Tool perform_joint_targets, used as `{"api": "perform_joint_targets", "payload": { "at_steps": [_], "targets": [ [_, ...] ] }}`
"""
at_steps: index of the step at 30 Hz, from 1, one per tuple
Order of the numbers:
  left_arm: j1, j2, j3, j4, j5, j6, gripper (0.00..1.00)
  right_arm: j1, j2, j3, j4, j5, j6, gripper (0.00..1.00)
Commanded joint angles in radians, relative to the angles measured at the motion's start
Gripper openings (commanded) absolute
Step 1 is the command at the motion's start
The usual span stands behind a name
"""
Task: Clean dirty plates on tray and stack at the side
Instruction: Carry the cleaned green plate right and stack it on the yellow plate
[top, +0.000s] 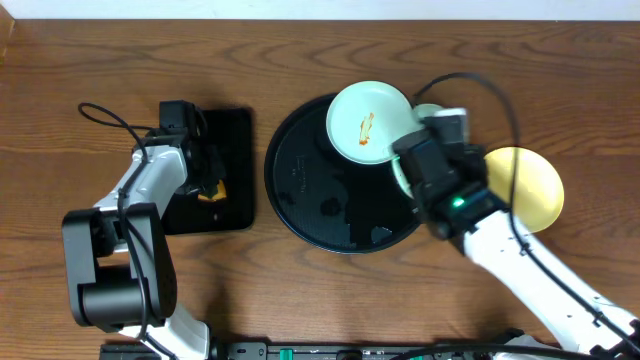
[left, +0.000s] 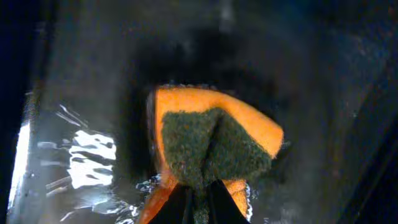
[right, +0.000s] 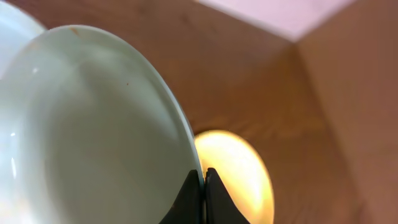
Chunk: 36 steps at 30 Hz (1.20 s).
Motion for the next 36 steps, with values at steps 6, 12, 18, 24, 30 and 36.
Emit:
{"api": "perform_joint_targets", "payload": {
  "at_steps": [6, 12, 18, 24, 30, 36],
  "targets": [
    [0.004, 0.007, -0.002, -0.003, -0.049, 0.089, 0.08, -0.3, -0.014, 0.003, -0.031, -0.327, 0.164, 0.01],
    [0.002, 0.007, -0.002, -0.023, 0.24, 0.174, 0.08, -0.497, -0.014, 0.003, -0.075, -0.473, 0.209, 0.01],
    [0.001, 0.006, -0.002, -0.009, -0.039, -0.032, 0.07, -0.641, -0.014, 0.003, -0.094, -0.589, 0.207, 0.01],
    [-0.003, 0.006, -0.002, -0.01, 0.262, 0.197, 0.08, -0.696, -0.013, 0.002, -0.164, -0.595, 0.207, 0.01],
    [-0.006, -0.002, -0.001, -0.019, 0.118, 0.116, 0.07, -0.705, -0.013, 0.001, -0.214, -0.568, 0.208, 0.01],
    [-0.006, -0.073, 0.007, -0.026, 0.117, 0.116, 0.13, -0.705, -0.013, 0.001, -0.222, -0.516, 0.209, 0.13]
  ]
}}
